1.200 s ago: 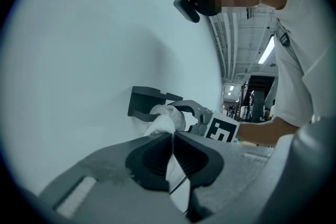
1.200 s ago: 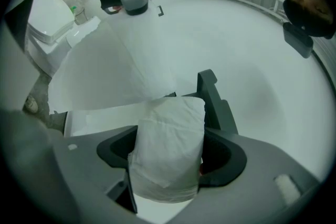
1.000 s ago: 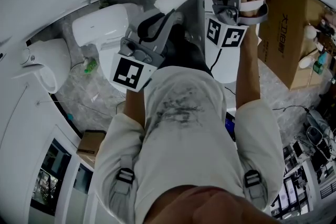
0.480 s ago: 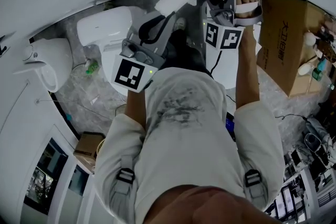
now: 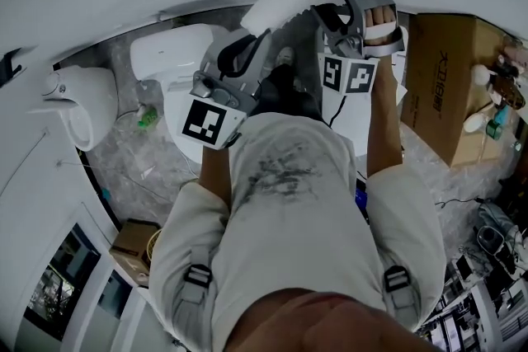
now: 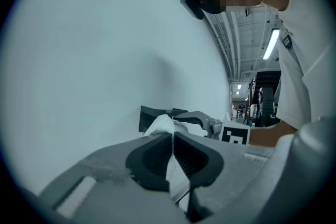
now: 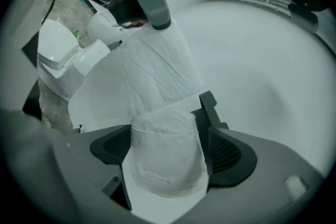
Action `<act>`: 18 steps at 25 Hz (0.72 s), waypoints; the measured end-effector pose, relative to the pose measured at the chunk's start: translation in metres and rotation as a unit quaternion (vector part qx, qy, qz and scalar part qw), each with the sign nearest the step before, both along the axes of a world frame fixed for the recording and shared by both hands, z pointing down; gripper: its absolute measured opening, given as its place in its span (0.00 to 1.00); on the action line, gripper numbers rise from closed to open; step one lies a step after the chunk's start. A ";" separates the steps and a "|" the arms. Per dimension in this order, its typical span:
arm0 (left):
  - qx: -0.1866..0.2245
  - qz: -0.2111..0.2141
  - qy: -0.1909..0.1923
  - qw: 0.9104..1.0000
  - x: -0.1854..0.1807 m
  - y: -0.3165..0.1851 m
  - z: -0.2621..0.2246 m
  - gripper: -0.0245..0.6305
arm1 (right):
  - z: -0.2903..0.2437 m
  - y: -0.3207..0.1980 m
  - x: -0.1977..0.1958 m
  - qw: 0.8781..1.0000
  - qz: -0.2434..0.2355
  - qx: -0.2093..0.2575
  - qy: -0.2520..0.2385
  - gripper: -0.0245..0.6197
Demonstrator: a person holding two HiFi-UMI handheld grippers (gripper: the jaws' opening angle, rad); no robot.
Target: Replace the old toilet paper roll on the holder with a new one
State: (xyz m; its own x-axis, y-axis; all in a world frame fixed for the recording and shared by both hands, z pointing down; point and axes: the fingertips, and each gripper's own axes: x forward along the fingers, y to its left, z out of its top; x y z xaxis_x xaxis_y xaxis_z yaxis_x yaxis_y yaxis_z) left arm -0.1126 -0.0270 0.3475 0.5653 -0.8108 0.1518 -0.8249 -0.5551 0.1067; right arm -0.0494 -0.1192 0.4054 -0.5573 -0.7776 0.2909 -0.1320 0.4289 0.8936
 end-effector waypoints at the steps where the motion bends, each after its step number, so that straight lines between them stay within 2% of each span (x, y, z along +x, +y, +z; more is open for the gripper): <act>1: 0.002 -0.002 0.001 1.000 -0.001 0.001 -0.002 0.06 | -0.001 0.004 0.002 1.000 0.003 -0.002 -0.004 0.76; 8: 0.009 -0.009 -0.003 1.000 -0.003 0.005 -0.015 0.06 | -0.007 0.029 0.006 0.999 0.010 -0.029 -0.033 0.76; 11: 0.014 -0.012 -0.002 1.000 -0.002 0.006 -0.022 0.06 | -0.018 0.039 0.008 0.997 0.011 -0.046 -0.066 0.75; 14: 0.018 -0.013 -0.002 1.000 0.000 0.006 -0.028 0.06 | -0.040 0.046 0.014 0.989 0.016 -0.058 -0.133 0.58; 18: 0.026 -0.017 -0.001 1.000 0.002 0.006 -0.040 0.06 | -0.071 0.053 0.027 0.977 0.031 -0.055 -0.203 0.43</act>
